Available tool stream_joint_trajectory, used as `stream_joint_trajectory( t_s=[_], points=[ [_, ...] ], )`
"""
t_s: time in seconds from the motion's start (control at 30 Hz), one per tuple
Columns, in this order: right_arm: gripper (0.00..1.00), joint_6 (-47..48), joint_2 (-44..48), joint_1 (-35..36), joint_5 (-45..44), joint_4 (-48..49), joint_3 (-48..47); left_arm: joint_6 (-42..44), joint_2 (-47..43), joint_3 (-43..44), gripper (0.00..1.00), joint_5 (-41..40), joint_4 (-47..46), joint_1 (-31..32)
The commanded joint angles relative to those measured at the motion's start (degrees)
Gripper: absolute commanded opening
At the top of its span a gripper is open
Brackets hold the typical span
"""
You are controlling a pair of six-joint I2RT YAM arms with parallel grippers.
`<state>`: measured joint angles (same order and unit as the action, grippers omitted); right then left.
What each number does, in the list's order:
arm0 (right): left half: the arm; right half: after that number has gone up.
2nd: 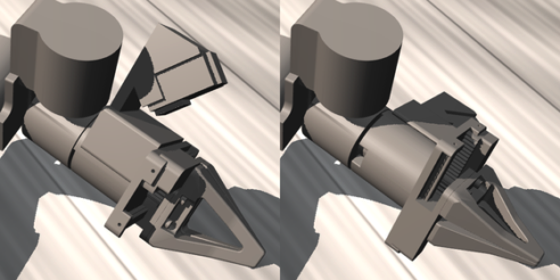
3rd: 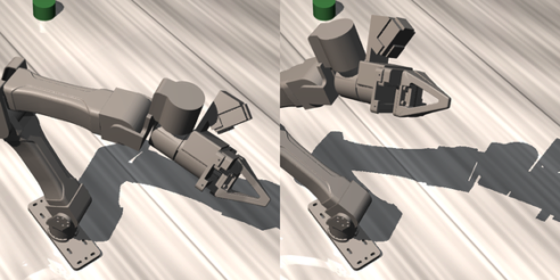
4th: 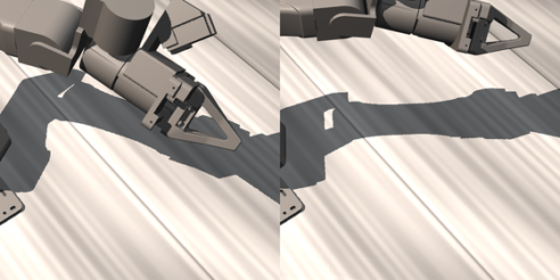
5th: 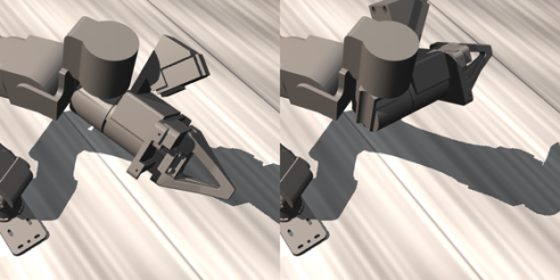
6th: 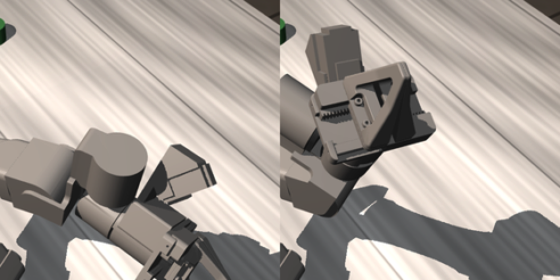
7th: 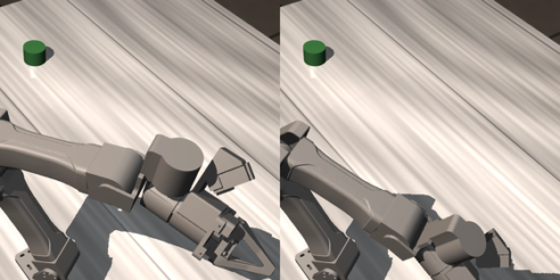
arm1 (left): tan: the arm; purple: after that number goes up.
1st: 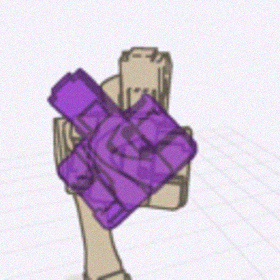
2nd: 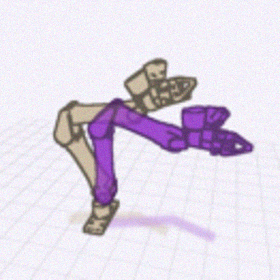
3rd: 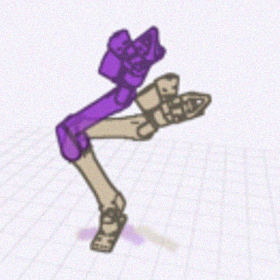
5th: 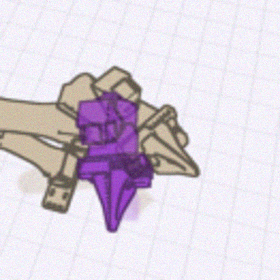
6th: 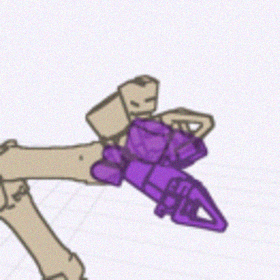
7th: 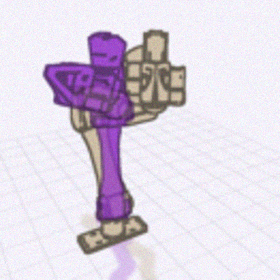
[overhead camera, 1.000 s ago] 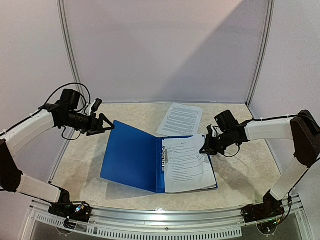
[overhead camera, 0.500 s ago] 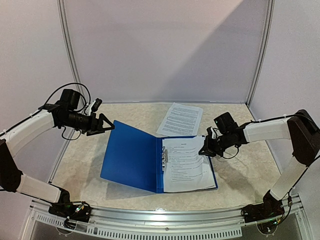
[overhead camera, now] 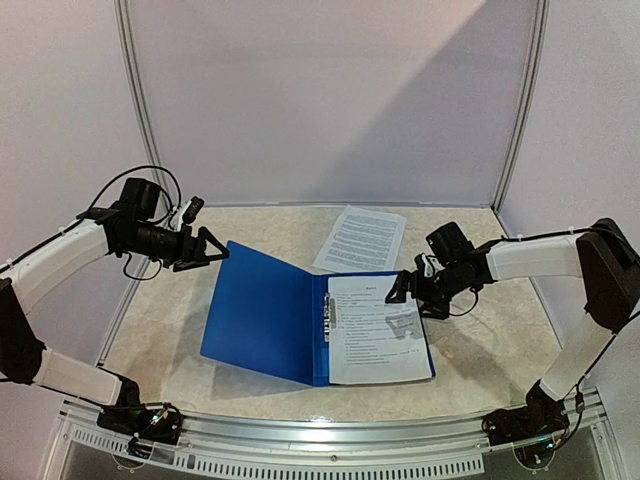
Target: Put the files into the folder
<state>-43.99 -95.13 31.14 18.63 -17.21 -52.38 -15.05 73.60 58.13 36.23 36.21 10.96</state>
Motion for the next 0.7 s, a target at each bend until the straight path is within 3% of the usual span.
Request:
stream_joint_trajectory(
  t_s=[0.0, 0.37, 0.5, 0.67],
  points=[
    [0.99, 1.0, -0.4, 0.4, -4.4, -6.0, -2.4, 0.4, -0.7, 0.8, 0.86, 0.6, -0.5, -0.8],
    [0.99, 11.6, 2.8, 6.1, -25.8, -21.6, -10.7, 0.9, -0.9, 0.8, 0.86, 0.6, -0.2, -0.9],
    [0.99, 24.3, 12.1, 12.8, -26.5, -13.0, -5.4, 0.9, -0.7, 0.9, 0.86, 0.5, -0.2, -0.9],
    [0.99, 47.5, 24.7, 22.6, -23.8, 1.5, 7.8, 1.3, -1.0, 0.6, 0.86, -0.1, -0.1, -1.1]
  ],
)
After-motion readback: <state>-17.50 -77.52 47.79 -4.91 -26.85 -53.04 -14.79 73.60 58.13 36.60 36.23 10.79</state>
